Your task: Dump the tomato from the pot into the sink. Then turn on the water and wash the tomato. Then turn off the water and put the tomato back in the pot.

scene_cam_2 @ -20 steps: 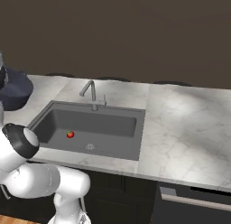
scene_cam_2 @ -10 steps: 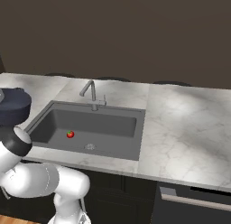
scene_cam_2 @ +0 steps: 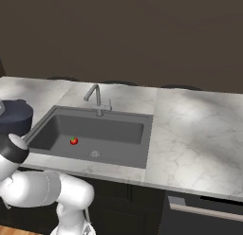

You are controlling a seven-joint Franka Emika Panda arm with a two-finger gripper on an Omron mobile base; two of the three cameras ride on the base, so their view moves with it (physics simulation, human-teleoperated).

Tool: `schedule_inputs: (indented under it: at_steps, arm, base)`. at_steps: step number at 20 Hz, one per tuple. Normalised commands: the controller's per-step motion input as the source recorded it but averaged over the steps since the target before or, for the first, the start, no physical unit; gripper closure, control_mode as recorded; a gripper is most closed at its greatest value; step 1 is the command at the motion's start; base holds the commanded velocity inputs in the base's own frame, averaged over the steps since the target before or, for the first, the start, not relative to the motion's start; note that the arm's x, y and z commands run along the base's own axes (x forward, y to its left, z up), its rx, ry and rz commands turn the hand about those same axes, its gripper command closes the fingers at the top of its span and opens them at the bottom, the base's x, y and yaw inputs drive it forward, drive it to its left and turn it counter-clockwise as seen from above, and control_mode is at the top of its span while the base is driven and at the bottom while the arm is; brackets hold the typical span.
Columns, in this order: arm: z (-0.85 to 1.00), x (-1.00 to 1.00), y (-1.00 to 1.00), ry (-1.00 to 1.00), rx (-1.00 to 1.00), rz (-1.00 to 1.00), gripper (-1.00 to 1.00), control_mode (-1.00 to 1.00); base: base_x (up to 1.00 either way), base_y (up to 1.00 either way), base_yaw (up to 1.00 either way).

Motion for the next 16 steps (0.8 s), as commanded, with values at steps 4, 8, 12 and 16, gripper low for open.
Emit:
schedule_inputs:
  at_steps: [4, 8, 12, 16]
  arm:
    - [-0.3, 0.0, 0.13, 0.0, 0.0, 0.0, 1.0, -1.0]
    - [-0.3, 0.0, 0.28, 0.0, 0.0, 0.0, 1.0, -1.0]
    - [-0.2, 0.0, 0.34, 0.0, 0.0, 0.0, 1.0, -1.0]
    - [-0.09, 0.05, 0.27, 0.0, 0.0, 0.0, 1.0, -1.0]
  base:
    - [0.0, 0.0, 0.0]
    - [0.0, 0.0, 0.0]
    - [0.0, 0.0, 0.0]
    - [0.0, 0.0, 0.0]
